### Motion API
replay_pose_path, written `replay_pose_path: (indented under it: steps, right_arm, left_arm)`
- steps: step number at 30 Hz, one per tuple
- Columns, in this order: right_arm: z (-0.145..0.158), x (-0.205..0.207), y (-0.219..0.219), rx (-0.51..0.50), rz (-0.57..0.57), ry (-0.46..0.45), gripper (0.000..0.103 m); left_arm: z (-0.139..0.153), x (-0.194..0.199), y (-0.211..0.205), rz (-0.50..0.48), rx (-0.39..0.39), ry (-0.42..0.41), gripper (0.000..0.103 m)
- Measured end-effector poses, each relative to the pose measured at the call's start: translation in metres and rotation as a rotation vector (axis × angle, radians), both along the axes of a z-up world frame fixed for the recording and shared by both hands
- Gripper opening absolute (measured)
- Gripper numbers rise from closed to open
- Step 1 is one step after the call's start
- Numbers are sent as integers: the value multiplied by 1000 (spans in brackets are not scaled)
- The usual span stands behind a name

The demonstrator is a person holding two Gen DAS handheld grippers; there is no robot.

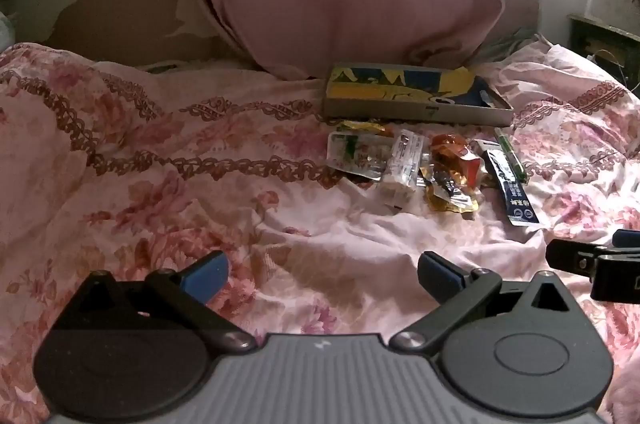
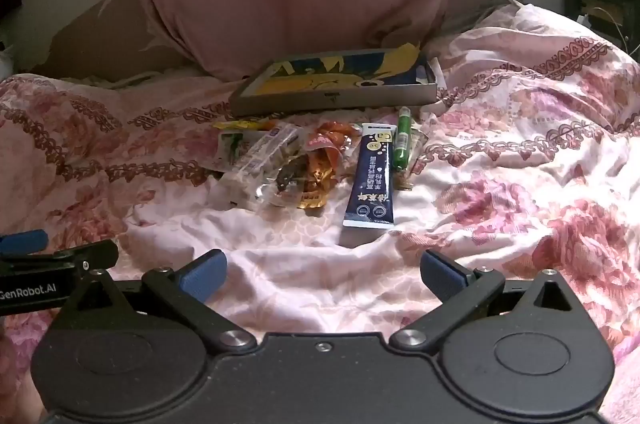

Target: Organize snacks

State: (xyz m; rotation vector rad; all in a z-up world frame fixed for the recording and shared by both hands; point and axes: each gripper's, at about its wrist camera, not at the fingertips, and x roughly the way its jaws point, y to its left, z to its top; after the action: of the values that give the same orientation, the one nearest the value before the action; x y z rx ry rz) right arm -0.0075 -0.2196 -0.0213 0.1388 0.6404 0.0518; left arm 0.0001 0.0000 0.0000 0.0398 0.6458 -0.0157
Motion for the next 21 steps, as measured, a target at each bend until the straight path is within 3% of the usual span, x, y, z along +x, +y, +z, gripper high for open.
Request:
replay_pose_path:
  steps: [21]
  right_arm:
    - [-1,1,0,0,0,2,103]
  left_arm:
    - [-2,2,1,2,1,9,103]
